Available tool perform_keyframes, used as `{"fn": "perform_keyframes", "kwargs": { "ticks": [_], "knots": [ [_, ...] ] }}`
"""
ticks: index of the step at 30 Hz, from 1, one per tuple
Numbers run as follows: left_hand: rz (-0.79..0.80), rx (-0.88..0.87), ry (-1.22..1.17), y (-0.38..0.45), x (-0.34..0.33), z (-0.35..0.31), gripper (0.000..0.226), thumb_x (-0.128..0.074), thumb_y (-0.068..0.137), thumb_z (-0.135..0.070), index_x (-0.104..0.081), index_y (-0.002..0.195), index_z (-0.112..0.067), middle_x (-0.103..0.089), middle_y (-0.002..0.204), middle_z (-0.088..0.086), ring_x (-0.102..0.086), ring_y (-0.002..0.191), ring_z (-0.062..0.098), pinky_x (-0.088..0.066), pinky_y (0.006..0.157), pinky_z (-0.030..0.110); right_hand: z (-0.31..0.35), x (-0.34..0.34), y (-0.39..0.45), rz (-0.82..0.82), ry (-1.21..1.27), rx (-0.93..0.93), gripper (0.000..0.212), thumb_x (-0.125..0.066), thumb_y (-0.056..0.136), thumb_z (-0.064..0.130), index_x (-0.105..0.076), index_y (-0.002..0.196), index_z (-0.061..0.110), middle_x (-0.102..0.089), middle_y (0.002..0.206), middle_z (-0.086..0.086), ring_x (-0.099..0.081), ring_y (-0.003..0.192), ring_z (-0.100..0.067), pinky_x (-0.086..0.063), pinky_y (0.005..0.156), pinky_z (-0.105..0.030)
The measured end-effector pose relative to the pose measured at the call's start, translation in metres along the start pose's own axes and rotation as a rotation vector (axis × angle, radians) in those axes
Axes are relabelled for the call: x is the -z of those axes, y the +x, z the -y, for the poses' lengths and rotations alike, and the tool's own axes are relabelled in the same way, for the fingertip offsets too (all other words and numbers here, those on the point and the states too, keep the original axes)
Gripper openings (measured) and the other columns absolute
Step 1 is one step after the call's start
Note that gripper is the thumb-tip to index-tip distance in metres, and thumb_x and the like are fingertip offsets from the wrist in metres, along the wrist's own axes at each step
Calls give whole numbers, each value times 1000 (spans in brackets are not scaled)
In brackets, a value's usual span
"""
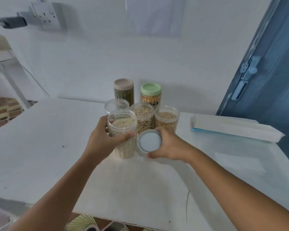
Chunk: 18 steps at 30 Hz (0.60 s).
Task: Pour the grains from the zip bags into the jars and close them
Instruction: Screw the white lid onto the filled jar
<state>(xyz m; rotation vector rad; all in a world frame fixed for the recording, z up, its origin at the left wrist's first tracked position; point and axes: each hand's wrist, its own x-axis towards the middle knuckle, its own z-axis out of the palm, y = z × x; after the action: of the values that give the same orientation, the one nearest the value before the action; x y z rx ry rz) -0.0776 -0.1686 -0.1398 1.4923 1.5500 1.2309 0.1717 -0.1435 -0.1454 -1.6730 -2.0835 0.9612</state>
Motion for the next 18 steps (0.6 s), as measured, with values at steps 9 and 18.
{"fn": "perform_keyframes", "kwargs": {
  "ticks": [9, 18],
  "knots": [
    [300, -74, -81, -1, -24, -20, 82, -98, 64, -36, -55, 134, -35, -69, 117, -25, -68, 107, -1, -57, 82, 18, 53, 54, -23, -94, 305, 155, 91, -98, 59, 50, -52, 137, 38, -50, 130, 14, -57, 117, -6, -60, 94, -39],
    [399, -126, -147, -2, -60, -26, 81, -101, 62, -24, -59, 129, -40, -72, 116, -16, -68, 109, 6, -60, 95, 39, 54, 70, -21, -18, -172, 152, 94, -88, 67, 67, -46, 149, 48, -42, 141, 18, -37, 138, -9, -39, 115, -42]
  ]
}}
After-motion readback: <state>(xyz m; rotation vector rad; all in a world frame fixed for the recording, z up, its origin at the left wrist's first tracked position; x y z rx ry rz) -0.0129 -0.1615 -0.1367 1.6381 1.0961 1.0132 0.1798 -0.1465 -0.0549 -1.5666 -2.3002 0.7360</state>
